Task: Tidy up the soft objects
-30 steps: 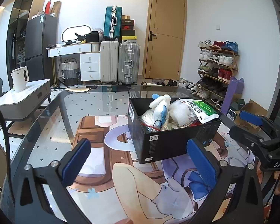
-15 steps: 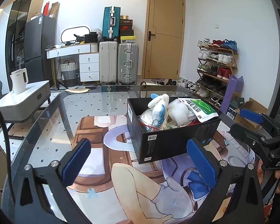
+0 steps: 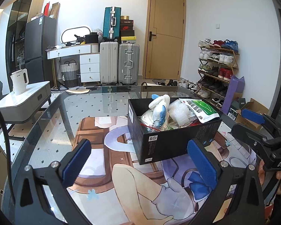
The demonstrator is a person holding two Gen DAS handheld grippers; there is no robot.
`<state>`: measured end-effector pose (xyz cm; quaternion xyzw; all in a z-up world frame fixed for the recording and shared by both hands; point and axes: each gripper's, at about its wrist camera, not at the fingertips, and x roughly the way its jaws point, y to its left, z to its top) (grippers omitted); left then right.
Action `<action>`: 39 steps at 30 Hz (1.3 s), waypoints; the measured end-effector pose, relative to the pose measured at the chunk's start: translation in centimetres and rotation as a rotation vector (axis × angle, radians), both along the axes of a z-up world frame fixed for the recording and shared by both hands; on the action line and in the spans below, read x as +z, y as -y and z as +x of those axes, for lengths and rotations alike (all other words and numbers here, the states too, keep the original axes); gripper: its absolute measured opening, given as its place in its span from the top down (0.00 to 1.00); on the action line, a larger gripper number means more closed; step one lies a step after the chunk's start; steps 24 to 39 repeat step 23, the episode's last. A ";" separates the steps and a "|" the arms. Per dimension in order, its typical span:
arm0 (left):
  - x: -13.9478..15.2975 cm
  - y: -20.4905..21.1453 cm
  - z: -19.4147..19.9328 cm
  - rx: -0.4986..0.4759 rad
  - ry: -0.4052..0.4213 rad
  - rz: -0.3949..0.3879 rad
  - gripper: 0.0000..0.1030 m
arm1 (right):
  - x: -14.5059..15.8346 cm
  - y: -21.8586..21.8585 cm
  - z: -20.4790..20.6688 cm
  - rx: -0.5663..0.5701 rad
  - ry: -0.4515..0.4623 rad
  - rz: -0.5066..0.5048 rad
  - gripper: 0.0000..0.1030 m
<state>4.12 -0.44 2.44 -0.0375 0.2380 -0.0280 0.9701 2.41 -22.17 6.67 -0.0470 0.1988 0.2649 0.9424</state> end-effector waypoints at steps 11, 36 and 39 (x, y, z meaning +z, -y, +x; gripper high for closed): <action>0.0 0.0 0.1 0.006 -0.002 0.004 0.00 | 0.1 0.0 0.0 0.000 -0.003 0.000 0.01; 0.1 0.0 0.1 0.016 0.012 0.025 0.00 | 0.2 -0.1 -0.1 -0.001 -0.001 -0.002 0.01; 0.1 0.0 0.1 0.016 0.012 0.025 0.00 | 0.2 -0.1 -0.1 -0.001 -0.001 -0.002 0.01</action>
